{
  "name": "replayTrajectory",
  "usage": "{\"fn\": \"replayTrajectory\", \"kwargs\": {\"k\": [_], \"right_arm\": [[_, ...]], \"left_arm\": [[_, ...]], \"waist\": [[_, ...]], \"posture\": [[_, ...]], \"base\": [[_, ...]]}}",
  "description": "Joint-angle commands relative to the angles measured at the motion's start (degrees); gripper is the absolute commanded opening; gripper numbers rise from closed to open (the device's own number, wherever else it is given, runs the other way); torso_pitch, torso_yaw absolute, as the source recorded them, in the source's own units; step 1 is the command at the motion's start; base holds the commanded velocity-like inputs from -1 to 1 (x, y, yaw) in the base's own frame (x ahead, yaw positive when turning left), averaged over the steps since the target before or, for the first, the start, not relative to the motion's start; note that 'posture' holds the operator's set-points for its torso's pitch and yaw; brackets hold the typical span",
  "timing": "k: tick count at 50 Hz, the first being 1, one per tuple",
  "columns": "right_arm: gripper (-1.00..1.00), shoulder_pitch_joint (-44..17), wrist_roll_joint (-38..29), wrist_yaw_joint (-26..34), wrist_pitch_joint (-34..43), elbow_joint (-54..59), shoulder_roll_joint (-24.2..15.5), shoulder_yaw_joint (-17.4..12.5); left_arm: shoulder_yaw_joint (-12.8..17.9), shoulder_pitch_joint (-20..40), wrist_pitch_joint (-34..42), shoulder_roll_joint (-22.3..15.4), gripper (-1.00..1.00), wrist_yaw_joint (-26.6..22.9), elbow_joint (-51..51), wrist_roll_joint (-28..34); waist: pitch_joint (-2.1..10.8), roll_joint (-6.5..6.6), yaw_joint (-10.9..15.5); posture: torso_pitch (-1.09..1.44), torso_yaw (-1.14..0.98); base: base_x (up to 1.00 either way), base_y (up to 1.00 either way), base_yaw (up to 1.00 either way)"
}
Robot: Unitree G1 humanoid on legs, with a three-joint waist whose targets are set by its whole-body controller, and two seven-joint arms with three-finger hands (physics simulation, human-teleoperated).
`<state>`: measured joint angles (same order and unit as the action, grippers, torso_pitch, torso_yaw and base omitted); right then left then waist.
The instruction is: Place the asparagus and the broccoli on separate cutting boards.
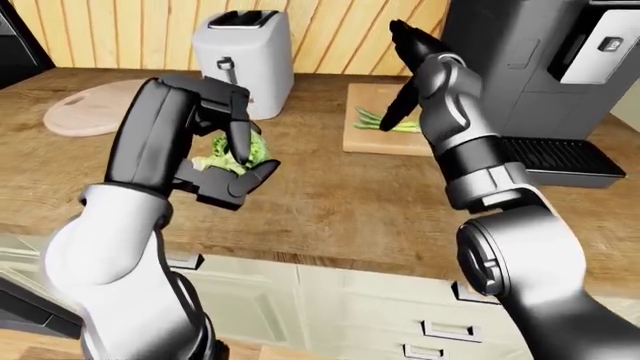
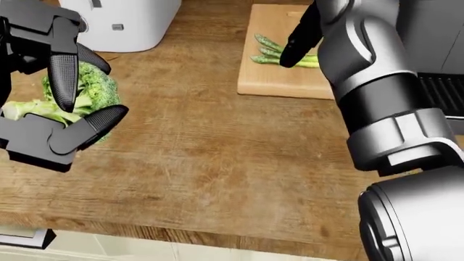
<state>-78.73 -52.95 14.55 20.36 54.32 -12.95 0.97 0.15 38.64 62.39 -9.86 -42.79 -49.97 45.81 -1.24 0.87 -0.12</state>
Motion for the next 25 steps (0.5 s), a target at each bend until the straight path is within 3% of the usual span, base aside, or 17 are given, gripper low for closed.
{"fn": "replayTrajectory", "kwargs": {"k": [1,11,13,14,16,17,18,20,21,25], "right_arm": [[1.0,-2.7,-0.7,1.0,0.3,-3.8,-0.5,-0.1],[1.0,1.2,-2.7,6.7,3.6,-15.7,0.6,0.0],[1.0,3.1,-3.4,9.1,5.0,-21.5,1.2,0.0],[1.0,4.6,-3.8,10.6,5.8,-25.2,1.4,0.0],[1.0,7.8,-4.7,12.7,5.7,-32.2,1.2,-0.2],[1.0,8.9,-5.4,14.0,6.3,-35.2,1.0,-0.4],[1.0,10.1,-6.0,15.3,6.8,-38.7,0.9,-0.7],[1.0,12.6,-7.1,17.9,8.1,-44.7,0.9,-1.1],[1.0,13.6,-7.4,18.3,8.1,-46.2,0.9,-1.3],[1.0,18.9,-7.5,19.3,7.0,-53.5,2.2,-1.3]], "left_arm": [[-0.4,1.7,-0.6,-0.2,-1.0,0.4,-1.3,0.7],[0.2,2.3,-0.2,-0.4,-1.0,-0.1,-1.2,0.6],[0.5,2.6,0.0,-0.6,-1.0,-0.1,-1.1,0.5],[0.6,2.5,0.1,-0.6,-1.0,-0.1,-1.2,0.4],[0.7,2.3,0.1,-0.8,-1.0,0.0,-1.3,0.1],[1.0,2.2,0.0,-0.9,-1.0,0.2,-1.1,-0.2],[1.3,2.4,-0.3,-1.0,-1.0,0.5,-0.6,-0.6],[1.5,2.7,0.0,-1.4,-1.0,0.7,-0.3,-1.0],[1.6,2.9,0.3,-1.6,-1.0,0.7,-0.3,-1.1],[2.3,3.9,1.0,-2.8,-1.0,0.9,0.0,-2.0]], "waist": [[1.99,-0.03,0.0],[1.56,0.56,-0.7],[1.68,0.06,-1.1],[0.44,-0.73,-1.2],[-0.63,-2.92,-2.0],[0.05,-6.15,-2.5],[-1.28,-5.49,-2.1],[1.32,-4.77,-2.2],[1.56,-4.55,-2.2],[-0.56,-3.05,-2.1]], "posture": [[0.0,0.0],[0.0,0.0],[0.0,0.0],[0.0,0.0],[0.0,0.0],[0.0,0.0],[0.0,0.0],[0.0,0.0],[0.0,0.0],[0.0,0.0]], "base": [[-0.68,0.02,0.0],[-0.69,0.03,0.0],[-0.44,0.14,0.0],[-0.26,0.31,0.0],[-0.25,0.49,0.0],[-0.24,0.56,0.0],[-0.25,0.56,0.0],[-0.21,0.57,0.0],[-0.13,0.6,0.0],[-0.01,0.67,0.0]]}}
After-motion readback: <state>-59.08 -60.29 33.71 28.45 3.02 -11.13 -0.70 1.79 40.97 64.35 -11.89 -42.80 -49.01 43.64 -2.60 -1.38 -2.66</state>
